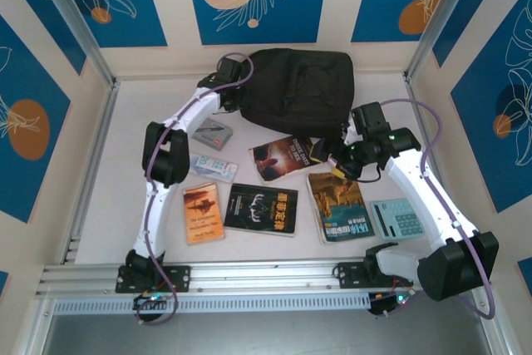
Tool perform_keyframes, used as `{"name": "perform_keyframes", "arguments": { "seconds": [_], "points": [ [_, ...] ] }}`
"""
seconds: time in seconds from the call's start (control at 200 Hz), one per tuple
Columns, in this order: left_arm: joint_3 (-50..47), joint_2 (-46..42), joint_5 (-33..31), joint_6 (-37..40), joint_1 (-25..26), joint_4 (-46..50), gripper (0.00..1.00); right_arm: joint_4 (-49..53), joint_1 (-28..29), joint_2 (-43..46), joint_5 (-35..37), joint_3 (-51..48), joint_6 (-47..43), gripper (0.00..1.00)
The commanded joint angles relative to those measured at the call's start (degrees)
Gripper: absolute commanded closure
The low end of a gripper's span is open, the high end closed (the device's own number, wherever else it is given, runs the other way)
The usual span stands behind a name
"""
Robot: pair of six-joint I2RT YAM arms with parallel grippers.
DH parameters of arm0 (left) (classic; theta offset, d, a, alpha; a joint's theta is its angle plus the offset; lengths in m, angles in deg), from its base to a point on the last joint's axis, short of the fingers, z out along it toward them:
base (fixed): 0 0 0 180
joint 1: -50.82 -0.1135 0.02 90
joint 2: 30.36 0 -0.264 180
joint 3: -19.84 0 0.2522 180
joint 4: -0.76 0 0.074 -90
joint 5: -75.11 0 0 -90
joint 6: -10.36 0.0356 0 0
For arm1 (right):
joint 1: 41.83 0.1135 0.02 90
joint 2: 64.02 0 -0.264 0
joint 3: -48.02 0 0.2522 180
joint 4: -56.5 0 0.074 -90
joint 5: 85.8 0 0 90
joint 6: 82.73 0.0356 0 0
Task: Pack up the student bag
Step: Pick up the student bag from the top-center of the table, then place the student bag at the center of the table.
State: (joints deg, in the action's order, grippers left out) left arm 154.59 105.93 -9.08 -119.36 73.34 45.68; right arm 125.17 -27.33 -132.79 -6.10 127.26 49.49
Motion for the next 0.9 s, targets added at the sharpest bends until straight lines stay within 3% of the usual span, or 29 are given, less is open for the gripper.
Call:
{"name": "perform_keyframes", "arguments": {
  "seconds": [0.0,0.095,0.15,0.27,0.41,0.53,0.685,0.895],
  "points": [
    [-3.4,-6.0,4.1,-4.3,0.6,-2.4,0.9,-1.4,-0.5,0.9,-0.7,-0.4,0.6,0.27],
    [-5.7,-9.3,5.8,-9.7,0.8,-4.6,0.93,-1.1,-1.0,-0.1,0.0,0.5,1.1,0.28],
    [-6.1,-11.2,5.9,-13.3,0.9,-4.5,1.0,-1.0,-1.4,-0.4,1.0,1.0,1.5,0.3],
    [-7.8,-15.9,6.2,-22.8,1.0,-3.0,1.0,0.8,-3.0,-0.8,5.6,3.0,4.1,0.35],
    [-14.2,-23.2,6.5,-31.5,1.5,-7.0,1.0,1.9,-6.5,-0.6,5.9,6.2,6.4,0.39],
    [-17.3,-28.4,7.0,-34.7,1.7,-5.0,1.0,3.3,-8.4,0.5,7.0,8.0,8.3,0.41],
    [-27.7,-38.3,7.1,-38.0,1.8,-6.0,1.0,5.4,-9.0,2.1,7.7,8.9,9.7,0.36],
    [-40.5,-52.2,6.9,-35.8,1.9,-2.3,1.0,7.5,-8.0,4.2,7.8,8.1,9.5,0.34]
  ]
}}
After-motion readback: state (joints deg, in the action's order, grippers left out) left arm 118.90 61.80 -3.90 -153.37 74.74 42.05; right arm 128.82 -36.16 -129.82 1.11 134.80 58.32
